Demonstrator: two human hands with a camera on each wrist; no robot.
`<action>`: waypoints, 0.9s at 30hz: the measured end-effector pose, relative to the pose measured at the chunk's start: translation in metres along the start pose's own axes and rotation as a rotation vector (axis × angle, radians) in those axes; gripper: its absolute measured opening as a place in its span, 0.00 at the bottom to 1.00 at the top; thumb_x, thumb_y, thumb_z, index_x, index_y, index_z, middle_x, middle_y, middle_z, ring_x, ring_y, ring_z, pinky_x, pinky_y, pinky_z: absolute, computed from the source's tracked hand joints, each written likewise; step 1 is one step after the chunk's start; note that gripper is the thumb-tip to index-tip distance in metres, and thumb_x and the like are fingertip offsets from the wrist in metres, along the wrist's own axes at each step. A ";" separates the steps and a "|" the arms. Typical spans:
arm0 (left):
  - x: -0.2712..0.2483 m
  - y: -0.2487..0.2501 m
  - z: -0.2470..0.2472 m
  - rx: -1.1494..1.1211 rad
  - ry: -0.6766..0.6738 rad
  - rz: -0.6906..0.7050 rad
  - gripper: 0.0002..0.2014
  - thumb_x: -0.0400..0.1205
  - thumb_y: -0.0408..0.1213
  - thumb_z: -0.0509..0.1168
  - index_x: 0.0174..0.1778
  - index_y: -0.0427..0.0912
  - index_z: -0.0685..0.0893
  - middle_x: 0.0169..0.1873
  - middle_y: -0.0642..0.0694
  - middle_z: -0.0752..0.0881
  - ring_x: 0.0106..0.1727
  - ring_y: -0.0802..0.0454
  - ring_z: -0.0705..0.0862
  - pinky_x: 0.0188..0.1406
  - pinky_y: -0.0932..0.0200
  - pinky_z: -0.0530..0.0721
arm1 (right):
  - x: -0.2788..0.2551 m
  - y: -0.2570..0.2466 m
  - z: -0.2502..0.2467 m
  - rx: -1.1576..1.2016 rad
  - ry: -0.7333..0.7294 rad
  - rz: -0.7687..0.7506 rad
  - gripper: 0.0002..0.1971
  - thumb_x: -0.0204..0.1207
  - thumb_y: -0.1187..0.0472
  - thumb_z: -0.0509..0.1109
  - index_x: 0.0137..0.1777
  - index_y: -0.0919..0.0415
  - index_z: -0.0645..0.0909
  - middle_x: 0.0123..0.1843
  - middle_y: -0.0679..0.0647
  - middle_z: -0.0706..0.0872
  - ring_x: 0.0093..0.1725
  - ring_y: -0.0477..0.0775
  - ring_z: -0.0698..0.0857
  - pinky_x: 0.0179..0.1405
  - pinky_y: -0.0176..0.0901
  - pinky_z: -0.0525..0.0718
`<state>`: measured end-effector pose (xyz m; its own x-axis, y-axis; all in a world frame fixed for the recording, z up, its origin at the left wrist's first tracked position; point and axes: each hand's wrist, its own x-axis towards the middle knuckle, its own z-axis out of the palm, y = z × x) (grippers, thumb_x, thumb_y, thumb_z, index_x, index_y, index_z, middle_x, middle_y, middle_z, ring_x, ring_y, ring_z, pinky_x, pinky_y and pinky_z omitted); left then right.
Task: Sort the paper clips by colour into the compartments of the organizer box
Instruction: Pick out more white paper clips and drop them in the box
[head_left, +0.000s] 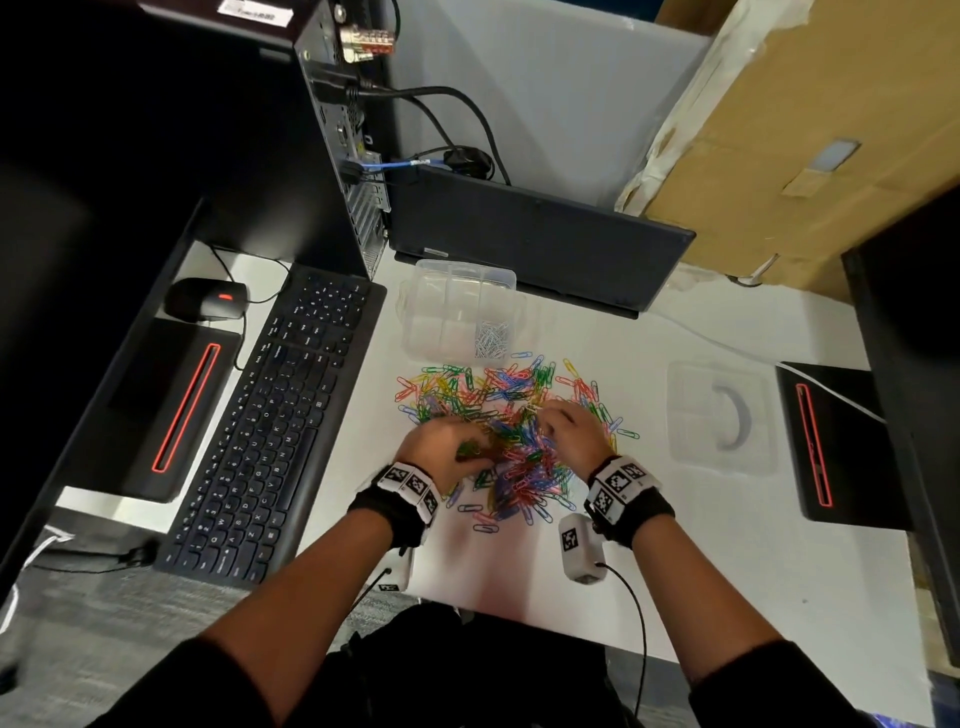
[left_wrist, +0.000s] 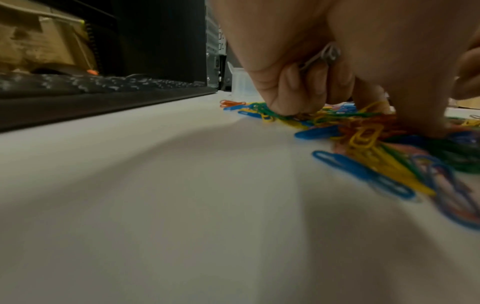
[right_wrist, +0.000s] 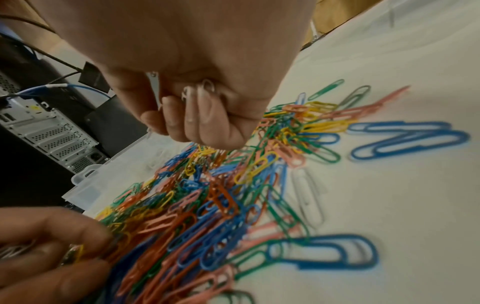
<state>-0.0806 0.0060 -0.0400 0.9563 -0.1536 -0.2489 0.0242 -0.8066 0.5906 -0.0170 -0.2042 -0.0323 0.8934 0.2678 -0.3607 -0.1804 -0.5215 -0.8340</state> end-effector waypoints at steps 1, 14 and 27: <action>0.002 0.001 0.000 0.020 -0.005 0.003 0.14 0.75 0.52 0.74 0.53 0.52 0.89 0.50 0.51 0.88 0.50 0.50 0.84 0.49 0.55 0.84 | -0.001 0.002 -0.001 0.005 0.005 0.014 0.21 0.81 0.67 0.61 0.26 0.55 0.64 0.23 0.48 0.66 0.25 0.48 0.63 0.32 0.44 0.62; 0.001 -0.017 -0.028 0.015 0.184 -0.168 0.08 0.77 0.35 0.71 0.50 0.51 0.89 0.46 0.52 0.89 0.45 0.50 0.86 0.47 0.55 0.86 | -0.015 0.008 -0.004 0.198 -0.051 0.247 0.24 0.75 0.69 0.62 0.16 0.61 0.66 0.29 0.65 0.81 0.23 0.48 0.76 0.23 0.38 0.63; 0.022 0.026 0.003 0.195 0.079 -0.058 0.18 0.78 0.53 0.69 0.65 0.58 0.82 0.55 0.53 0.88 0.55 0.49 0.86 0.49 0.52 0.87 | -0.038 0.016 -0.004 0.298 0.124 0.266 0.21 0.65 0.53 0.72 0.21 0.66 0.69 0.27 0.65 0.74 0.28 0.55 0.66 0.25 0.40 0.61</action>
<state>-0.0597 -0.0204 -0.0321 0.9749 -0.0653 -0.2128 0.0298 -0.9092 0.4153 -0.0525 -0.2259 -0.0300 0.8393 0.0463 -0.5418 -0.5063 -0.2968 -0.8097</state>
